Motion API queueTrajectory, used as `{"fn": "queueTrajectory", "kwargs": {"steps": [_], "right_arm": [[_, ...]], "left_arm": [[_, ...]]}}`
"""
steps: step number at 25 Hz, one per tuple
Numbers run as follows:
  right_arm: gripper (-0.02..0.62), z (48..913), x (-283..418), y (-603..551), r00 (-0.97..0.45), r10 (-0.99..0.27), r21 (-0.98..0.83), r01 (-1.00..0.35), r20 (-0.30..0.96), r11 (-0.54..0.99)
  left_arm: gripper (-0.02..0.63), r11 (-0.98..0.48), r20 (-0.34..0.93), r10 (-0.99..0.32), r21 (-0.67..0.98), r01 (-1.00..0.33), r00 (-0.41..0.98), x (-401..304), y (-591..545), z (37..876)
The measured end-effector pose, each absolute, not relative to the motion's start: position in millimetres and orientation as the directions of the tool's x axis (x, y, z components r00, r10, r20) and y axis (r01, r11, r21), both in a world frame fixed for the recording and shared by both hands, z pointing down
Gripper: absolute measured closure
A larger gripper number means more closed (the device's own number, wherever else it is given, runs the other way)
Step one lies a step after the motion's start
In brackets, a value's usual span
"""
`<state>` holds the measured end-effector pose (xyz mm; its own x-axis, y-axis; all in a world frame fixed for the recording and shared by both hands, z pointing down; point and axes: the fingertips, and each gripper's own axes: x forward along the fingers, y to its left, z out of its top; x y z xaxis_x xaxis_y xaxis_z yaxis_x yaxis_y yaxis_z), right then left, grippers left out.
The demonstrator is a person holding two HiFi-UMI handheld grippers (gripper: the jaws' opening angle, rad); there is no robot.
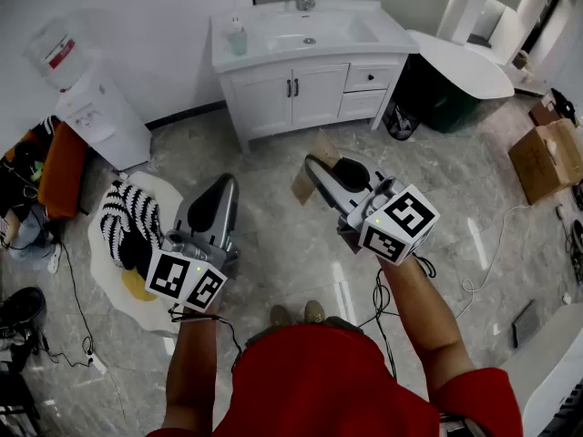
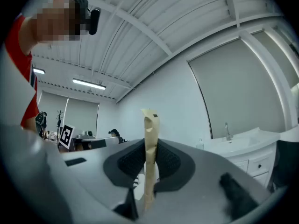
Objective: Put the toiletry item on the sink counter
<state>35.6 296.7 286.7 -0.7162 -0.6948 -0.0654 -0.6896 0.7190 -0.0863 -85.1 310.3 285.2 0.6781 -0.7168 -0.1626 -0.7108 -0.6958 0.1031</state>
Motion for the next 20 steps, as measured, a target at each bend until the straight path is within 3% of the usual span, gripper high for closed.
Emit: {"fn": "queueTrajectory", "kwargs": {"steps": [20], "right_arm": [[0.531, 283, 54, 292, -0.729, -0.678, -0.122, -0.668, -0.091, 0.734]], "left_arm": [[0.581, -0.675, -0.14, -0.736, 0.098, -0.731, 0.662, -71, 308, 283]]}}
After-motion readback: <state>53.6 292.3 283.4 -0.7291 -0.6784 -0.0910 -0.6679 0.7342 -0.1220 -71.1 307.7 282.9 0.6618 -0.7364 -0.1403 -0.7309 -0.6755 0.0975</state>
